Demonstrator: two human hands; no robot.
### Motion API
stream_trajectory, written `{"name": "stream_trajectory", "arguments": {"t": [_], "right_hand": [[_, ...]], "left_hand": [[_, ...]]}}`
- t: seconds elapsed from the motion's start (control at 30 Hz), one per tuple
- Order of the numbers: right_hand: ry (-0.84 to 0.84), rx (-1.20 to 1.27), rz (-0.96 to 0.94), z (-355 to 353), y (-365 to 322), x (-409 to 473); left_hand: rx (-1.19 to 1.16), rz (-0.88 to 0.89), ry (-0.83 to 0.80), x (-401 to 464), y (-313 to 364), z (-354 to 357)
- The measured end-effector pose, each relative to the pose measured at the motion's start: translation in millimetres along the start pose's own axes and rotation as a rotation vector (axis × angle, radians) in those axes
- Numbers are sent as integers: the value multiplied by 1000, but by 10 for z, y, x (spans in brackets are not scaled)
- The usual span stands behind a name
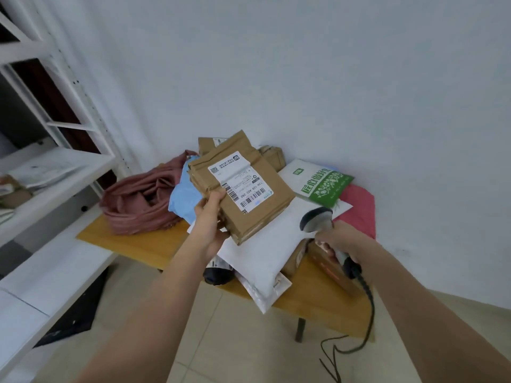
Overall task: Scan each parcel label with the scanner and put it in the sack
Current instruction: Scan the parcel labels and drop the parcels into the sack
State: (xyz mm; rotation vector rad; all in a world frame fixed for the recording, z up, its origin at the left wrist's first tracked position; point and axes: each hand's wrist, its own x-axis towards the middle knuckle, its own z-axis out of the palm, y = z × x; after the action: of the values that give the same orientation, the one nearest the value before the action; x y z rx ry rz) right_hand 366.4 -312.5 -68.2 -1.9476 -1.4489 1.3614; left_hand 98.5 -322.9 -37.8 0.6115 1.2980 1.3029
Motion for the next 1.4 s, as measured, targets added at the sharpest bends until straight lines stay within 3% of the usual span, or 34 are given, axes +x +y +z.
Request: {"name": "stream_trajectory", "arguments": {"t": [0.13,0.23,0.47,0.6,1.0,1.4], "right_hand": [[69,320,-84,-31,-658,-425],[32,427,-206,78,-1152,-805],[-304,341,-433,741,-1937,-1397],[-382,274,-489,1156,-2261,-1471],[-453,180,-602,1683,-3217,-801],[-411,112,-601,1754,-3851,160]], "left_hand": [[-23,30,-8,-56,294,-372],[-41,77,20,-93,545,-725],[-153,156,203,-111,1040,-1661],[-220,186,267,-96,1267,-2071],[-273,340,274,611,1857,-2697],[-209,293,335,1900,2258,-2871]]}}
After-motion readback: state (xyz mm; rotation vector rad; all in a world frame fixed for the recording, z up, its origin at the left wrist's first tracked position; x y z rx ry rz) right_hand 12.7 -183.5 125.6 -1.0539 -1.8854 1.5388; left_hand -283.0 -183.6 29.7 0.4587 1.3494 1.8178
